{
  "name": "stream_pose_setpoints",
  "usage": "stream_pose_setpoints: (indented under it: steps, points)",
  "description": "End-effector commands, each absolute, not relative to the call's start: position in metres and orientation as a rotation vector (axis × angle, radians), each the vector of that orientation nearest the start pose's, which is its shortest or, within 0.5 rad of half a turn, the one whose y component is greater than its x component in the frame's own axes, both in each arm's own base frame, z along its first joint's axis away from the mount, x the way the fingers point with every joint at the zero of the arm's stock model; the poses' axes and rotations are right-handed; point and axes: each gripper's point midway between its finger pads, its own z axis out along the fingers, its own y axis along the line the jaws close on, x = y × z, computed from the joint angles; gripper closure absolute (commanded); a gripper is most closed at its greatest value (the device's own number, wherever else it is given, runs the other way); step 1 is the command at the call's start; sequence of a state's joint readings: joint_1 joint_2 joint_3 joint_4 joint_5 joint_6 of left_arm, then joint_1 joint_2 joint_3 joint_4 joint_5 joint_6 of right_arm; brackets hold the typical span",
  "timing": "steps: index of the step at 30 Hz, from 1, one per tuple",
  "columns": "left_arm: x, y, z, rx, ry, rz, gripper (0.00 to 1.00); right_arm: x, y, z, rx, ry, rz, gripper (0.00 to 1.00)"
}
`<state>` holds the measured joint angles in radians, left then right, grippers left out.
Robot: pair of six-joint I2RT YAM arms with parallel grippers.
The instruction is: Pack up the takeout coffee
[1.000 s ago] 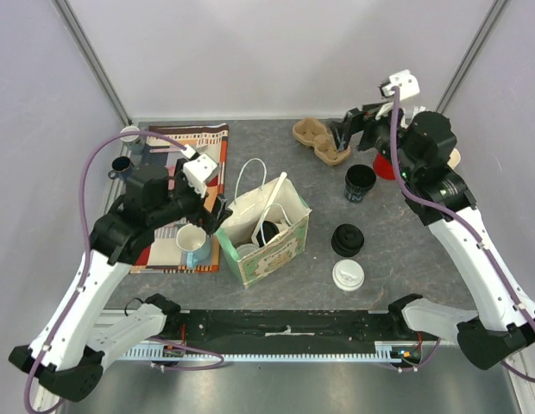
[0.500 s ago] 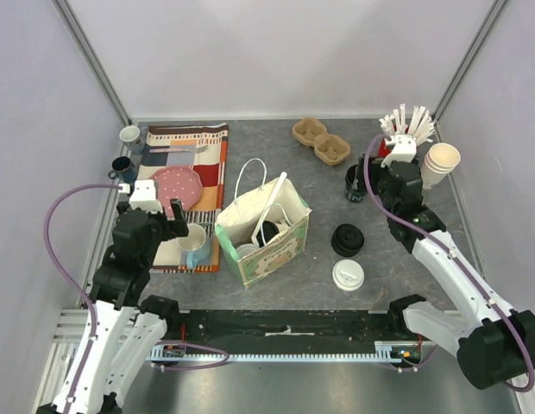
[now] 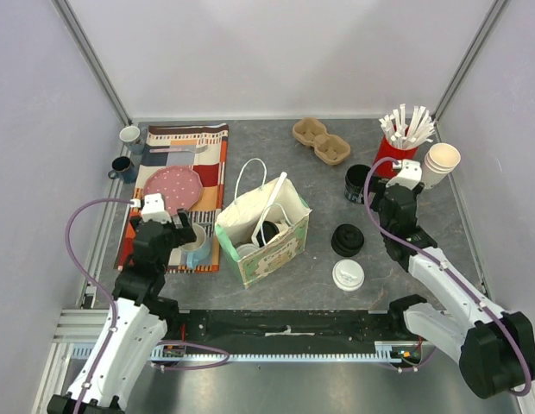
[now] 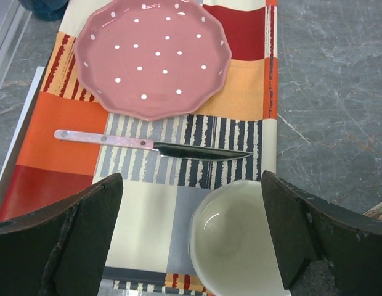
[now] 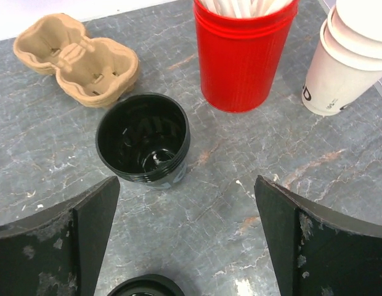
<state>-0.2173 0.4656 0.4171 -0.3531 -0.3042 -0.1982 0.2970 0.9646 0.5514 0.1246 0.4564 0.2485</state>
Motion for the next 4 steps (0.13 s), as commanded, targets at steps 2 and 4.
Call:
stream_pose_setpoints:
  steps: [2, 4]
  points:
    - [0.2643, -0.0149, 0.1683, -0.185, 1.785, -0.036, 0.0, 0.3406, 0.0241, 0.1781, 0.315, 1.755, -0.068, 0.02]
    - [0.2659, -0.014, 0.1665, -0.178, 1.774, -0.028, 0.0, 0.3398, 0.0238, 0.1759, 0.307, 1.749, -0.07, 0.02]
